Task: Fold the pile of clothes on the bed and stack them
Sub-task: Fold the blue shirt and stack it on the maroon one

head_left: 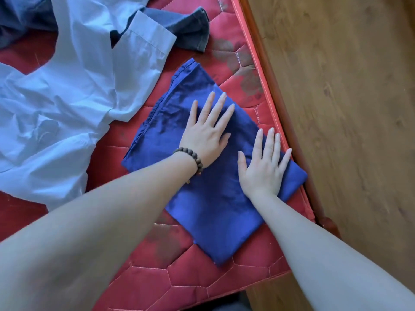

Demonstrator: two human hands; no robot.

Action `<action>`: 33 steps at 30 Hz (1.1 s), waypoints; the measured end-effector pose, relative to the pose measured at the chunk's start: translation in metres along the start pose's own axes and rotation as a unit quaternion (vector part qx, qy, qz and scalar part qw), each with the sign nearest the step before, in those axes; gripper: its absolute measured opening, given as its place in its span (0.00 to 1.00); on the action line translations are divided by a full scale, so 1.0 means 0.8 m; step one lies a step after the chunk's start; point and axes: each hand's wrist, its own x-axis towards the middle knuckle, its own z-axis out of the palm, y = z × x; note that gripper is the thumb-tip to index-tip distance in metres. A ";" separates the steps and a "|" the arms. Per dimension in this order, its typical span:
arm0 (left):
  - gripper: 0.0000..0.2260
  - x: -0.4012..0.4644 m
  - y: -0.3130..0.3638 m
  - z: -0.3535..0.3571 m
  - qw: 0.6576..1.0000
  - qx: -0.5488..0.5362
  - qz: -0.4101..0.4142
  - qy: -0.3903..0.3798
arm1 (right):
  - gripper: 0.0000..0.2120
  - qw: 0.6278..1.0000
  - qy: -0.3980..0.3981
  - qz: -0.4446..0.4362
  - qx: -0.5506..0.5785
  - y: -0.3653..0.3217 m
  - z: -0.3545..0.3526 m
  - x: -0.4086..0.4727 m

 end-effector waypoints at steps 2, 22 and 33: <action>0.29 0.032 -0.008 -0.008 0.995 0.038 0.066 -0.058 | 0.33 1.000 0.002 -0.025 -0.005 0.006 -0.001 0.005; 0.16 0.029 -0.073 -0.109 0.989 0.008 0.089 -0.119 | 0.18 0.988 -0.088 -0.107 0.062 0.039 -0.142 0.086; 0.11 0.046 -0.056 -0.278 0.976 0.002 0.179 0.124 | 0.09 0.962 0.173 -0.207 0.025 0.054 -0.313 0.087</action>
